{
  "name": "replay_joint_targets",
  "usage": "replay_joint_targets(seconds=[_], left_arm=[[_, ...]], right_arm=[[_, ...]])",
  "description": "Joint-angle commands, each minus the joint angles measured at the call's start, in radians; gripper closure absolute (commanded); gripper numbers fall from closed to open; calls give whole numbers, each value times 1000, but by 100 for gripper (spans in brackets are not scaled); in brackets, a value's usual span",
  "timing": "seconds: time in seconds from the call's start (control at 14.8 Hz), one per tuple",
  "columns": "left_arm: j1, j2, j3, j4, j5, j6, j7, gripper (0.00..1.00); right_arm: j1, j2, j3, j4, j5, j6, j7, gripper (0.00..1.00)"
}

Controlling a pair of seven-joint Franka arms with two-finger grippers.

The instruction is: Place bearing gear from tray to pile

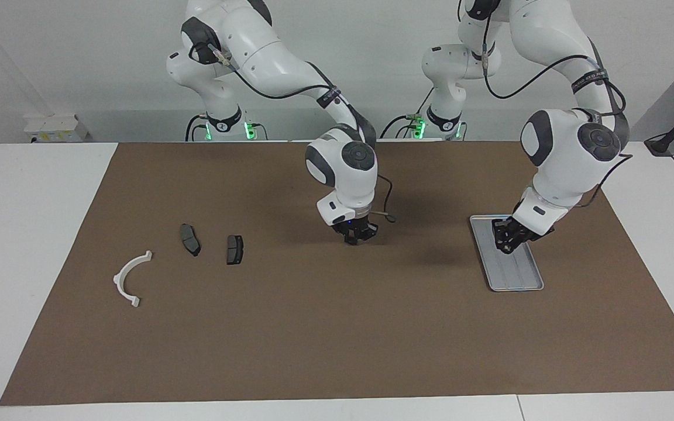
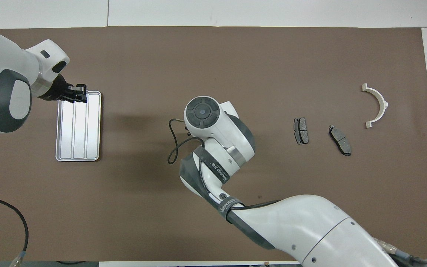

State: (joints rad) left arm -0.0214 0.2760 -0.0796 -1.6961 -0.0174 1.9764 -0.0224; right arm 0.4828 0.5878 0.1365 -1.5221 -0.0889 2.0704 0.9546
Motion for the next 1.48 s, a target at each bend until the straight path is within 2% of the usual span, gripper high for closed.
replay_joint_targets(seconds=[0.0, 0.13, 0.4, 0.61, 0.74, 0.88, 1.01, 1.21, 1.35, 1.42], left_arm=[[-3, -1, 8, 1, -12, -5, -5, 100], [-17, -1, 6, 9, -12, -13, -27, 100], [-259, -4, 9, 0, -6, -21, -380, 100], [-418, -14, 6, -19, -7, -4, -552, 100], [-503, -18, 6, -46, -9, 56, -608, 100], [-567, -12, 4, -92, -10, 140, -652, 100], [-601, 6, 6, -122, -10, 193, -676, 100], [-626, 48, 8, -125, -7, 216, -697, 100], [-628, 48, 9, -140, 13, 210, -699, 100], [-628, 48, 9, -157, 40, 208, -709, 100]], right_arm=[[-197, -37, 20, 92, 14, -154, -330, 100], [-295, -55, 18, 109, 9, -184, -526, 100], [-424, -59, 15, 88, -8, -152, -750, 100], [-530, -52, 17, -8, -8, -15, -910, 100], [-569, -39, 15, -74, -8, 92, -951, 100], [-590, -5, 15, -93, -8, 160, -965, 100], [-592, 12, 15, -93, -9, 183, -967, 100], [-590, 17, 15, -99, -8, 200, -965, 100], [-592, 17, 15, -99, -8, 195, -965, 100], [-590, 17, 15, -99, -8, 195, -962, 67]])
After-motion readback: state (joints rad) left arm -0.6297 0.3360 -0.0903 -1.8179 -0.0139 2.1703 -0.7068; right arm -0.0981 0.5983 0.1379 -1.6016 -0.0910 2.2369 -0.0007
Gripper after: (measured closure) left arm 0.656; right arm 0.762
